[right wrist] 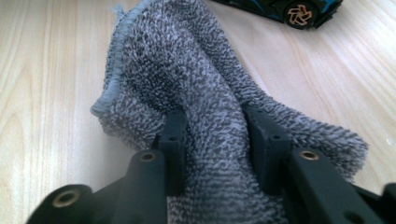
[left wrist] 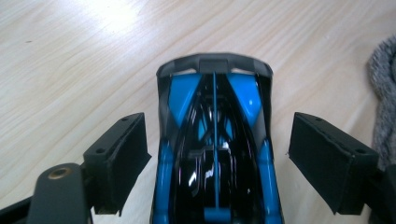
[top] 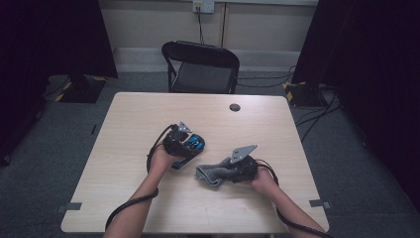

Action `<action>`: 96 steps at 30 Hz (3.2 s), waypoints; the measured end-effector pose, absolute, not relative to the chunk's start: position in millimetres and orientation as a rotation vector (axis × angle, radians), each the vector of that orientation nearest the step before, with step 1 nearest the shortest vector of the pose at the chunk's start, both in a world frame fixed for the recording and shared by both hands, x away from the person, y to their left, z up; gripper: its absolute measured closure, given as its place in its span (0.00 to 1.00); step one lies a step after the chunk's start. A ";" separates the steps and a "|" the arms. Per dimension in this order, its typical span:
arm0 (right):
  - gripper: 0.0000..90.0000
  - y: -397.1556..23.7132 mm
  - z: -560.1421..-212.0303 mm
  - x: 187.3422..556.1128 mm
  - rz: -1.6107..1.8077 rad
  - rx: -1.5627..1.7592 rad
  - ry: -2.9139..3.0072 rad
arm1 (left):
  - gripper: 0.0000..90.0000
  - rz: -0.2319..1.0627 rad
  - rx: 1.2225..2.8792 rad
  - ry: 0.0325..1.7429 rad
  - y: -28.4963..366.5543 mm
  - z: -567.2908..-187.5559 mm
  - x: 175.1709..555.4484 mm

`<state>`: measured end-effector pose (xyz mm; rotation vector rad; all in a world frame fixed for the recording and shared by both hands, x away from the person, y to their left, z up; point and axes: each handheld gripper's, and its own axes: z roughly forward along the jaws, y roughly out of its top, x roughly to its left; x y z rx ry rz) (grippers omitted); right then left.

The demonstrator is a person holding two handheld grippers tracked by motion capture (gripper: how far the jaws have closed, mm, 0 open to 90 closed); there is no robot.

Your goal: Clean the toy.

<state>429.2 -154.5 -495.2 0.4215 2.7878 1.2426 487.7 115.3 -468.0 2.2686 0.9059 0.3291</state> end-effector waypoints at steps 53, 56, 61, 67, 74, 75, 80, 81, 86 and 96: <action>0.77 -157.3 -496.8 431.1 1.276 0.495 2.780 | 0.28 0.327 2.338 0.974 94.9 -484.5 503.9; 0.77 -157.6 -497.0 431.3 1.280 0.497 2.779 | 0.28 0.333 2.332 0.972 96.7 -481.5 502.1; 0.77 -157.9 -497.1 431.5 1.282 0.497 2.779 | 0.28 0.324 2.304 0.958 99.9 -475.8 497.7; 0.77 -158.2 -497.5 431.6 1.291 0.503 2.779 | 0.28 0.340 2.296 0.952 105.6 -471.7 493.4; 0.77 -158.3 -497.5 431.9 1.292 0.504 2.778 | 0.28 0.335 2.339 0.948 103.4 -475.6 494.3; 0.77 -158.2 -497.5 431.7 1.291 0.505 2.779 | 0.28 0.332 2.348 0.950 102.2 -477.7 494.9; 0.77 -158.4 -497.6 431.7 1.293 0.505 2.780 | 0.28 0.335 2.374 0.942 98.3 -480.8 496.5; 0.77 -158.7 -497.8 432.0 1.297 0.503 2.778 | 0.28 0.337 2.381 0.947 98.1 -481.2 496.9; 0.77 -158.5 -497.7 431.7 1.294 0.502 2.780 | 0.28 0.326 2.387 0.965 97.6 -483.5 498.6; 0.76 -158.7 -497.8 432.1 1.298 0.499 2.779 | 0.21 0.338 2.404 0.960 91.3 -483.8 500.6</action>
